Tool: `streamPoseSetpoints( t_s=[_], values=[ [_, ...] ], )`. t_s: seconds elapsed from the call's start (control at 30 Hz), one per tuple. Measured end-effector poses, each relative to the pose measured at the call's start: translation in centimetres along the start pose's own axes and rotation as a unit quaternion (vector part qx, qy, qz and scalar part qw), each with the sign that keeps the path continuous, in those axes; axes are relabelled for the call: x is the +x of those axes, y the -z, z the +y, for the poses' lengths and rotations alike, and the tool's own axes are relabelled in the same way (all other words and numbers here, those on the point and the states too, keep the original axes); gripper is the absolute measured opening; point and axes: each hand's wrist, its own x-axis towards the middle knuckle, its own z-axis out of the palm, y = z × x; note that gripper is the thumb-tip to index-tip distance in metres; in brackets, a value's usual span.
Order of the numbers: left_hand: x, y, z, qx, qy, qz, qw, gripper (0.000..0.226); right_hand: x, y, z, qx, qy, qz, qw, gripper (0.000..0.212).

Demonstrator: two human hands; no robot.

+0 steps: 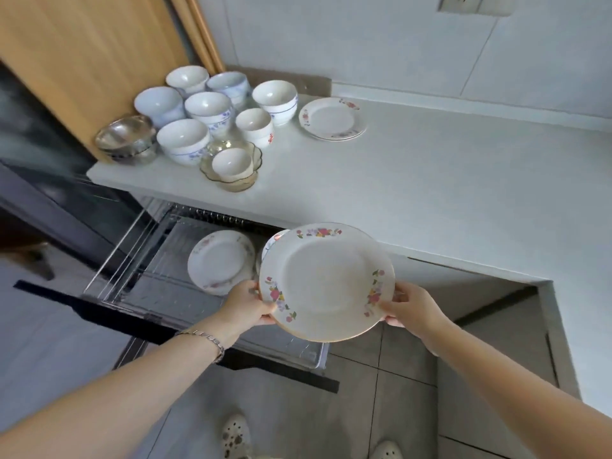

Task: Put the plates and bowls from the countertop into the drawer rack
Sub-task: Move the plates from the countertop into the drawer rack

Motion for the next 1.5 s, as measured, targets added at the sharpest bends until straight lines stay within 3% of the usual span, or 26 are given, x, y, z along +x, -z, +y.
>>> streamPoseSetpoints(
  t_s=[0.23, 0.43, 0.9, 1.03, 1.27, 1.5],
  values=[
    [4.1, 15.7, -3.3, 0.017, 0.059, 0.046, 0.997, 0.032, 3.1, -15.1, -6.1, 0.021, -0.044, -0.046, 0.998, 0.032],
    [9.6, 23.3, -4.9, 0.057, 0.106, 0.053, 0.991, 0.038, 6.9, -23.3, -7.6, 0.055, -0.082, -0.062, 0.993, 0.026],
    [26.5, 28.9, -8.6, 0.100, 0.180, 0.056, 0.977, 0.034, 21.2, -33.3, -7.7, 0.081, -0.192, -0.034, 0.977, 0.039],
    [31.5, 30.0, -11.0, 0.109, 0.171, 0.040, 0.978, 0.038, 24.6, -36.9, -6.1, 0.118, -0.210, -0.007, 0.971, 0.047],
    [37.2, 31.1, -14.1, 0.137, 0.149, 0.013, 0.979, 0.037, 28.3, -41.9, -3.2, 0.123, -0.238, 0.054, 0.962, 0.040],
    [39.7, 31.4, -15.8, 0.195, 0.121, 0.037, 0.973, 0.035, 29.4, -44.7, -2.2, 0.128, -0.263, 0.107, 0.950, 0.048]
  ],
)
